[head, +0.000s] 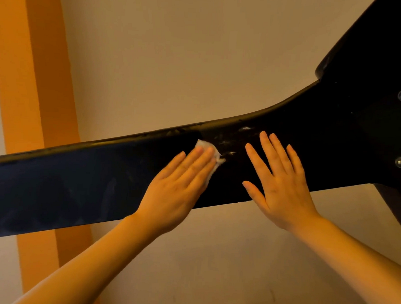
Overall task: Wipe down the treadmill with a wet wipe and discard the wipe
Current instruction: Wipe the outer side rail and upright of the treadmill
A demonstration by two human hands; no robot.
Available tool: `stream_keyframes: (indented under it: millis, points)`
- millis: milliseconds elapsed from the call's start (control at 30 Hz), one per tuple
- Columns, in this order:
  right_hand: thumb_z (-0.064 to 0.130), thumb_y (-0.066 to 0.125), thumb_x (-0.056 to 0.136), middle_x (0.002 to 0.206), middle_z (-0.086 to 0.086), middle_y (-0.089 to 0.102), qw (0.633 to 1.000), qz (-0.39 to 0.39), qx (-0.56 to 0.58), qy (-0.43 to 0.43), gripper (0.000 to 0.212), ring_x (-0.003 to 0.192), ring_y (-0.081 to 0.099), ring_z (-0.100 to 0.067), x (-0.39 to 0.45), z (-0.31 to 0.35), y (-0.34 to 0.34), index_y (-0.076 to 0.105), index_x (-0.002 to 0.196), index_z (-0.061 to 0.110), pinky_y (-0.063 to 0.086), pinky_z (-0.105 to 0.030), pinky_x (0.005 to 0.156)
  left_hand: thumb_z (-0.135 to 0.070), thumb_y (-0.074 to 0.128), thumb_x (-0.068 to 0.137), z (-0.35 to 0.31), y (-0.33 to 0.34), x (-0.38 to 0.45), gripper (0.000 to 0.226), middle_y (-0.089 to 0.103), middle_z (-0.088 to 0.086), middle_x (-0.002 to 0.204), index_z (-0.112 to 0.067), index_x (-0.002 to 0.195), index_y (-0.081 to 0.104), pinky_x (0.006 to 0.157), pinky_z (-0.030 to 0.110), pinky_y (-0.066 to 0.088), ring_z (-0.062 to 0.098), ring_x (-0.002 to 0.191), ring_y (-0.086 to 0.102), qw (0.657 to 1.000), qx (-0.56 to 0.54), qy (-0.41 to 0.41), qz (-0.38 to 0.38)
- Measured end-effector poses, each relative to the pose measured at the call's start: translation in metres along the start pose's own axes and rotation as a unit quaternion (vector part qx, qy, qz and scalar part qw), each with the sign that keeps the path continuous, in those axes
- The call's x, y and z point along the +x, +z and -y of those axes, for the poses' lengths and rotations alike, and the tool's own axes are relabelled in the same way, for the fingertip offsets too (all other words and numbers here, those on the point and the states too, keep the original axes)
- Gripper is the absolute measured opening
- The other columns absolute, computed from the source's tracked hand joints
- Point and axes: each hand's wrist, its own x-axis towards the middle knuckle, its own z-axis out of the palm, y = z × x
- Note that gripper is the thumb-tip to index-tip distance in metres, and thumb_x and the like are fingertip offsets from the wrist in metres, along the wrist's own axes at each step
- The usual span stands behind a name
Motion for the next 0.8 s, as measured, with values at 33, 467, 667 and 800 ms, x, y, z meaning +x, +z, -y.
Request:
stream_keyframes:
  millis: [33, 467, 667, 800]
  points:
    - [0.055, 0.024, 0.101, 0.162, -0.015, 0.019, 1.000, 0.000, -0.001, 0.000, 0.066, 0.150, 0.015, -0.033, 0.000, 0.000, 0.000, 0.020, 0.155, 0.018, 0.017, -0.049, 0.119, -0.024, 0.031, 0.102, -0.003, 0.001, -0.004, 0.056, 0.012, 0.008, 0.163, -0.012, 0.156, 0.018, 0.123, 0.039, 0.006, 0.023, 0.151, 0.005, 1.000, -0.001, 0.027, 0.014]
    - [0.057, 0.017, 0.101, 0.161, -0.016, 0.023, 1.000, 0.002, 0.002, 0.005, 0.066, 0.149, 0.020, -0.035, 0.001, 0.001, -0.003, 0.022, 0.154, 0.018, 0.024, -0.052, 0.117, -0.025, 0.036, 0.101, -0.025, 0.004, -0.007, 0.060, 0.011, 0.009, 0.163, -0.011, 0.156, 0.018, 0.123, 0.041, 0.003, 0.025, 0.151, 0.005, 0.999, -0.001, 0.036, 0.026]
    - [0.055, 0.023, 0.101, 0.162, -0.015, 0.019, 1.000, 0.007, 0.004, 0.015, 0.067, 0.150, 0.016, -0.033, 0.001, -0.004, -0.003, 0.020, 0.155, 0.017, 0.018, -0.048, 0.119, -0.034, 0.023, 0.106, -0.007, -0.013, 0.018, 0.058, 0.004, 0.011, 0.164, -0.010, 0.157, 0.009, 0.122, 0.045, 0.007, 0.025, 0.152, 0.001, 0.997, 0.026, -0.075, -0.012]
    - [0.055, 0.025, 0.100, 0.163, -0.014, 0.018, 1.000, 0.013, 0.001, 0.025, 0.068, 0.151, 0.013, -0.031, 0.001, -0.007, -0.002, 0.021, 0.155, 0.016, 0.013, -0.045, 0.120, -0.031, 0.025, 0.105, -0.019, -0.008, 0.025, 0.058, 0.002, 0.012, 0.164, -0.008, 0.156, 0.009, 0.122, 0.045, 0.007, 0.026, 0.152, -0.001, 0.994, 0.008, -0.110, -0.025]
